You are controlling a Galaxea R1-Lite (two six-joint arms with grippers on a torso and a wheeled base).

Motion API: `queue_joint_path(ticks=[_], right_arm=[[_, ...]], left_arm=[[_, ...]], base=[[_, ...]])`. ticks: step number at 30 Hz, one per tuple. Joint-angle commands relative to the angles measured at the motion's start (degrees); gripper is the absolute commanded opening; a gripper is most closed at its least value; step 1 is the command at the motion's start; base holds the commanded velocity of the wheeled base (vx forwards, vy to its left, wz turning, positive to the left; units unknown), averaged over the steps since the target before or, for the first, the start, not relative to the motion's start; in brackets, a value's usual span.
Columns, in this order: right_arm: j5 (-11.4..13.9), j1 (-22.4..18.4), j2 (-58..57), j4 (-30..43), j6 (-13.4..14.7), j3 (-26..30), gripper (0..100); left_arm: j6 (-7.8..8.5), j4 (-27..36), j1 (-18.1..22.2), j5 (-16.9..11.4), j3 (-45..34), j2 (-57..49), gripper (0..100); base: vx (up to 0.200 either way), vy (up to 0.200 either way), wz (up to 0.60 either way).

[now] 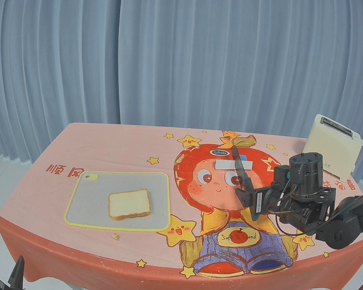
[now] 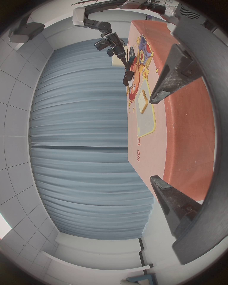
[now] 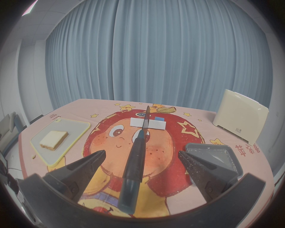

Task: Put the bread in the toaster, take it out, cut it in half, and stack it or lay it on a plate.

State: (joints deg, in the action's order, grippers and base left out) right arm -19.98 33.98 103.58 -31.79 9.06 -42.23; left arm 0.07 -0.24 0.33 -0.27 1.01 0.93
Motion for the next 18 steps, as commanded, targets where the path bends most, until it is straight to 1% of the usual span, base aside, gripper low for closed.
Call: queue_joint_path(ticks=[1,7,9,11,18], right_arm=[[-1.29,0.39,4.35,-0.02,1.58,-2.42,100],[-1.73,0.57,5.58,-0.02,2.63,-3.83,100],[-1.9,0.57,6.37,-0.02,3.77,-4.18,100],[-2.17,0.48,6.98,-0.02,4.3,-4.53,100],[-2.17,0.39,7.25,-0.02,4.39,-4.79,100]], left_arm=[[0.01,-0.02,0.02,0.0,-1.01,-0.93,100],[0.01,-0.02,0.02,0.0,-1.01,-0.93,100],[0.01,-0.02,0.02,0.0,-1.01,-0.93,100],[0.01,-0.02,0.02,0.0,-1.01,-0.93,100],[0.01,-0.02,0.02,0.0,-1.01,-0.93,100]], base=[[0.0,0.0,0.0],[0.0,0.0,0.0],[0.0,0.0,0.0],[0.0,0.0,0.0],[0.0,0.0,0.0]])
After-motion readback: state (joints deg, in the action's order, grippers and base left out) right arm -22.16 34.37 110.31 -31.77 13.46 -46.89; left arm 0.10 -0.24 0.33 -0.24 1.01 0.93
